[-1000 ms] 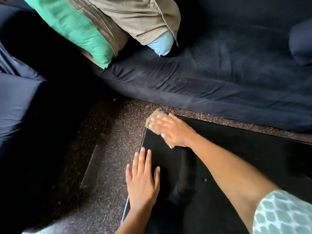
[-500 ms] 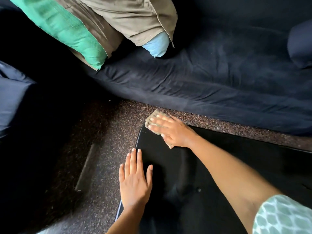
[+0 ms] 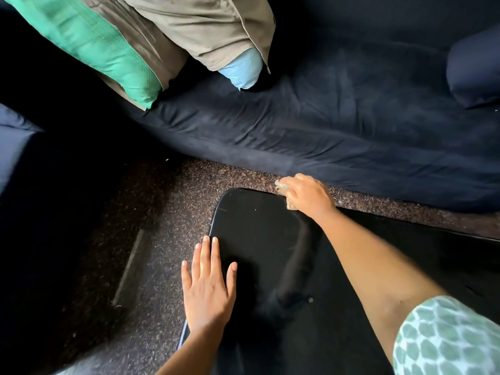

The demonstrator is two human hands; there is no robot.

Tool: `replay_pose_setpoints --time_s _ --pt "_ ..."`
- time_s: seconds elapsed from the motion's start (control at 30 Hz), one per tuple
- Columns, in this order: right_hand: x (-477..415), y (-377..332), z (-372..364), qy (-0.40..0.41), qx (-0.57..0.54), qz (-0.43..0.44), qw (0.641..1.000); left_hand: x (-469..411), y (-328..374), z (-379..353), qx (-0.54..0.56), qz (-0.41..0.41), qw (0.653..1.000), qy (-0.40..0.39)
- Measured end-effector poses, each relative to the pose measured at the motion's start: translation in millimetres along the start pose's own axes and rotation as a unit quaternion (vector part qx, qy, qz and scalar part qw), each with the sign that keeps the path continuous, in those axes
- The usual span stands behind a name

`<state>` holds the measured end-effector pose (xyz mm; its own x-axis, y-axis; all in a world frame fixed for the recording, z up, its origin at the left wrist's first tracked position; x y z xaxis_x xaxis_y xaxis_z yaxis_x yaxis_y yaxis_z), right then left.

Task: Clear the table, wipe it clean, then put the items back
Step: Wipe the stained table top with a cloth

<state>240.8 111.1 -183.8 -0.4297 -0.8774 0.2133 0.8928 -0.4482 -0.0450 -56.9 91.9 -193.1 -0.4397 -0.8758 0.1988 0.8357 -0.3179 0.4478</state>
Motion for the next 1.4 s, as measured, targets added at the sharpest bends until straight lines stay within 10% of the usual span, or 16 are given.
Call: replay_pose_setpoints --time_s 0.2,0.47,0.87,1.07,1.23,1.4 --pt "23 80 22 -0.023 0.215 -0.140 0.966 -1 0 -1 -0.004 0.000 1.000 0.000" --pt "75 61 -3 0.059 0.175 -0.255 0.949 -1 4 0 0.002 -0.001 1.000 -0.003" --pt "-16 -169 4 0.082 0.095 0.001 0.992 -3 4 0 0.001 -0.011 1.000 0.019" --pt "2 -244 -12 0.175 0.158 0.231 0.944 -3 -6 3 -0.035 -0.070 0.997 0.008" --pt "13 -177 9 0.230 0.132 0.102 0.959 -3 2 5 -0.003 -0.001 1.000 0.000" --pt "34 -43 4 0.112 0.182 -0.107 0.971 -2 8 6 0.004 0.008 1.000 -0.009"
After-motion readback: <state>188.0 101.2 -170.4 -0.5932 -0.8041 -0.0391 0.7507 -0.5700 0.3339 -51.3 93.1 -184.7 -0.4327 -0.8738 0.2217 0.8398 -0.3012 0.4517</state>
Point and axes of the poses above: each hand's wrist, its own x-axis away from the middle knuckle, its own z-axis out of the back of the hand, y = z × x, the point moved 1 cm from there along -x, towards the middle knuckle, and after that the axes turned 15 degrees about x, right-handed, at the moved point
